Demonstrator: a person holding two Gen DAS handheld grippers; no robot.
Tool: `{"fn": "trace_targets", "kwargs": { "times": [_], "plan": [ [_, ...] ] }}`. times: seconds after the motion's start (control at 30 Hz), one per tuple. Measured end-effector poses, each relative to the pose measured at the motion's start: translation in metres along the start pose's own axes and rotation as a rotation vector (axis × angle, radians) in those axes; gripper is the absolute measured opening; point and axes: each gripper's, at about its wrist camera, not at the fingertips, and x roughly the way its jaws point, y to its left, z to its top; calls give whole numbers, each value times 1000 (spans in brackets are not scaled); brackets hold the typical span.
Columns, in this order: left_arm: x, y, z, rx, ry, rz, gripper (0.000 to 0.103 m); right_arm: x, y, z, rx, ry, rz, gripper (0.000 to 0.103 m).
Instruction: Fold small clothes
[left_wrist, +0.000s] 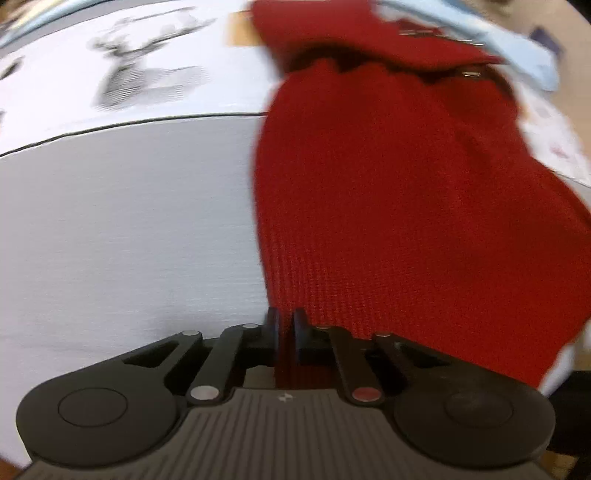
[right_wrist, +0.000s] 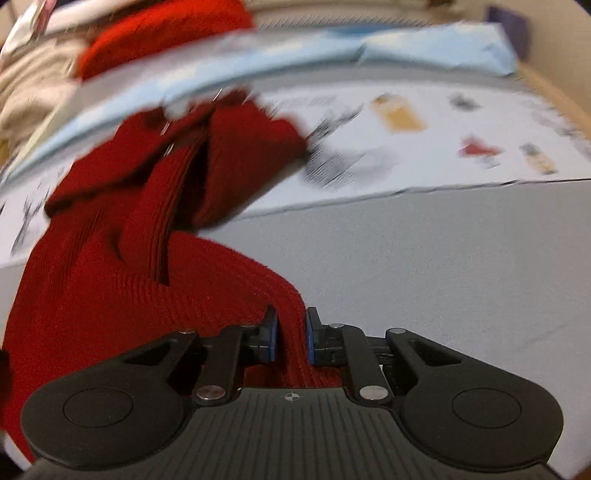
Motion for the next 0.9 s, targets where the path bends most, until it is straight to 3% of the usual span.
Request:
{"fn": "trace_targets", "kwargs": {
  "times": [0.07,0.17,0.23,0.3,0.4,0.47,0.53,0.6,0.67,0.77,0.9],
  "plan": [
    [-2,-26,-4,98,-9,-32,6,-17,-17,-6,-3,-20,-67,13],
    [9,-53,-15,216,55,27,6,-30,-46,-22,13,33,-144,13],
    [12,-62,-24,323,76,122,6,-25,-59,-36,24,143,-100,14],
    [8,-56,-26,338,86,181,6,-23,-59,-46,-11,206,-65,17],
    [4,-43,-29,334,93,258,6,-23,-44,-48,-94,199,-32,29],
    [3,-45,-32,370,95,288,6,-23,-39,-44,-118,169,-18,49],
    [0,-50,-34,406,94,280,6,-18,-33,-41,-121,158,-13,50],
    [-6,-54,-28,393,61,262,11,-11,-31,-36,-107,155,-22,50],
    [-20,-53,-17,332,-23,250,13,-11,-33,-30,-77,120,-41,50],
    [-38,-47,1,220,-115,213,15,-14,-31,-14,-25,-4,-70,49],
    [-50,-46,15,116,-170,206,15,-10,-28,16,9,-171,-74,48]
  ]
}}
